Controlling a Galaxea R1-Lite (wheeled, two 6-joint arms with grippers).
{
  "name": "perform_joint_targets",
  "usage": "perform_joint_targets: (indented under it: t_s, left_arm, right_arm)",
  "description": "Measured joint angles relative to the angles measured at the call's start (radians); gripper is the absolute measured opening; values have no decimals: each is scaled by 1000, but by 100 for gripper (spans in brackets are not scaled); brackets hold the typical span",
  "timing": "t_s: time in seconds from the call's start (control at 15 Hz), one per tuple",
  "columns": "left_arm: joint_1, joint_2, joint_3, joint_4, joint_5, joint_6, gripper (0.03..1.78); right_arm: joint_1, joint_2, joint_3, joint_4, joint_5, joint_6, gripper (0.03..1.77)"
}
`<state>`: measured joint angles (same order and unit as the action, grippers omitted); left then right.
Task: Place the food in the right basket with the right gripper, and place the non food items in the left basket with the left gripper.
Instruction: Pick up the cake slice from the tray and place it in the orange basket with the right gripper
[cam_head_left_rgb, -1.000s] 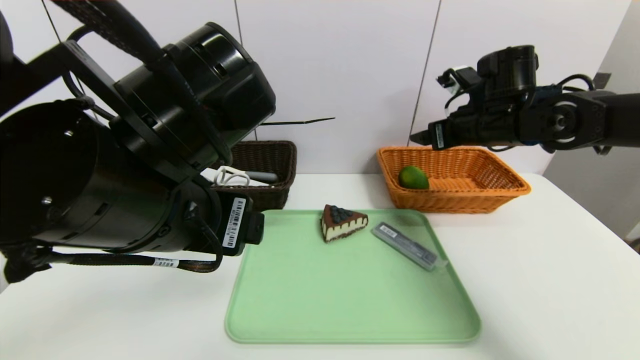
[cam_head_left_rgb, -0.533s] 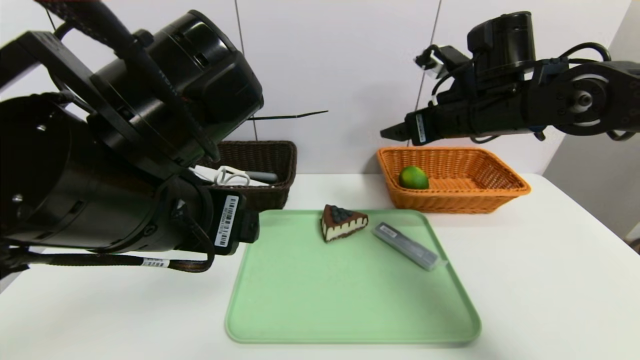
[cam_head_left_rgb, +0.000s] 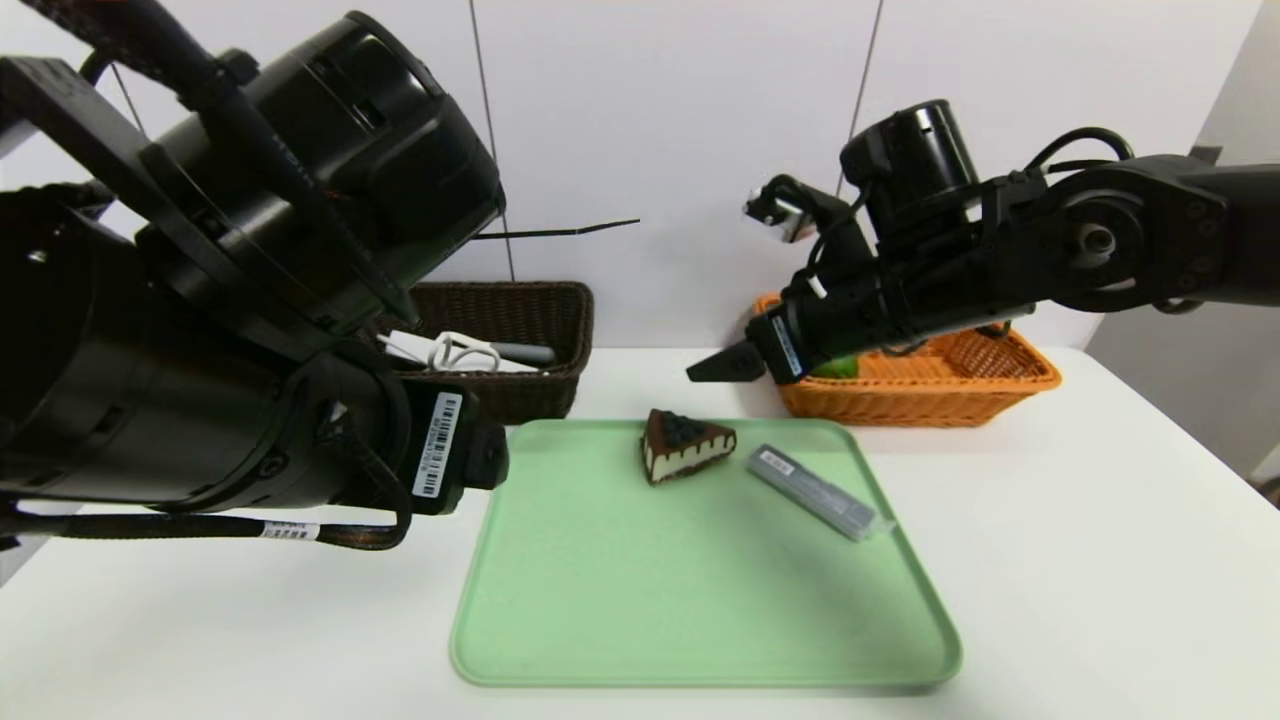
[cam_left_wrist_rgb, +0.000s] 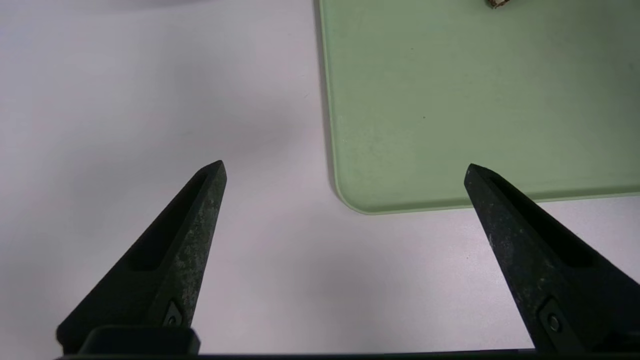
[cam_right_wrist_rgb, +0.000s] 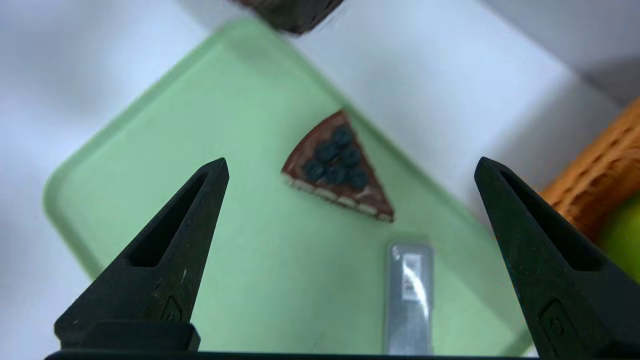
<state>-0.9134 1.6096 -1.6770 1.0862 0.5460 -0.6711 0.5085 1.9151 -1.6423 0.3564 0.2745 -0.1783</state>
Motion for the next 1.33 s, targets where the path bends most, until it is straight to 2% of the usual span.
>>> perform_joint_targets:
  t_s: [0.13,0.47,1.33]
  left_arm:
    - [0,-3,2,0,0,0,169]
    - [0,-3,8,-1,0,-1,169]
    - [0,-11,37,-3,0,1,169]
  right_arm:
    - [18,18,5,24,4,-24,169]
    - [49,88,1,34,-2,-26,169]
    - [53,245,-86,58,-34,4,169]
